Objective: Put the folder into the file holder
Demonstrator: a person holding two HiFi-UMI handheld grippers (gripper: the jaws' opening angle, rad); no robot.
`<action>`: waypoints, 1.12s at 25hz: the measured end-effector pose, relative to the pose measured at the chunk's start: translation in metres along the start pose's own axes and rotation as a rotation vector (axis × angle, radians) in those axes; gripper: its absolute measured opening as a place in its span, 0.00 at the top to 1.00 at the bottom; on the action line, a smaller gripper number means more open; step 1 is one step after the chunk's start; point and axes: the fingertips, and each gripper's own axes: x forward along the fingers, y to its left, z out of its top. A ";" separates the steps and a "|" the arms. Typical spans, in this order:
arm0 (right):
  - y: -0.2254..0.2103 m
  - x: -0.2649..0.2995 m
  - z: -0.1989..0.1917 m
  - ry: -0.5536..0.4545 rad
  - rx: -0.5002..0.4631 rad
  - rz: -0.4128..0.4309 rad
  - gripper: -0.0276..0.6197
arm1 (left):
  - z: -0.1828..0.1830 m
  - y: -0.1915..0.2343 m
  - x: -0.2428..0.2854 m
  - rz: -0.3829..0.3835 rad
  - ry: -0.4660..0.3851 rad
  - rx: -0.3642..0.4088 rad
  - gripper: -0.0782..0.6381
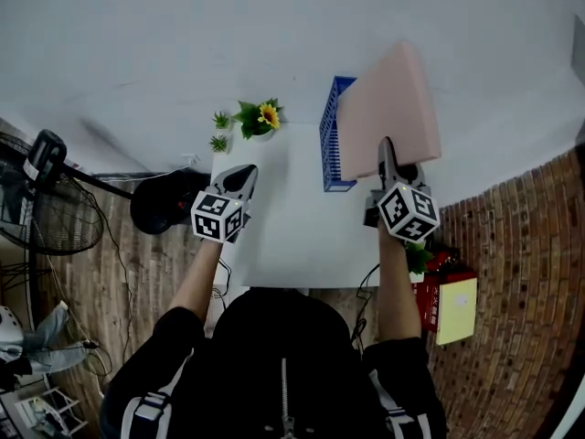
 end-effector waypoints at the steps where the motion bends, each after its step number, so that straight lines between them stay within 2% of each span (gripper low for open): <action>1: 0.001 0.004 -0.001 0.002 -0.008 -0.005 0.71 | 0.000 0.004 0.001 0.001 0.002 -0.003 0.86; 10: 0.006 0.029 -0.015 0.023 -0.059 -0.025 0.71 | -0.005 0.028 0.009 0.011 0.019 -0.023 0.86; 17: 0.005 0.041 -0.048 0.059 -0.102 -0.026 0.71 | -0.015 0.037 0.009 0.016 0.043 -0.035 0.86; 28: 0.000 0.053 -0.079 0.070 -0.089 -0.065 0.71 | -0.023 0.059 -0.001 0.042 0.064 -0.045 0.86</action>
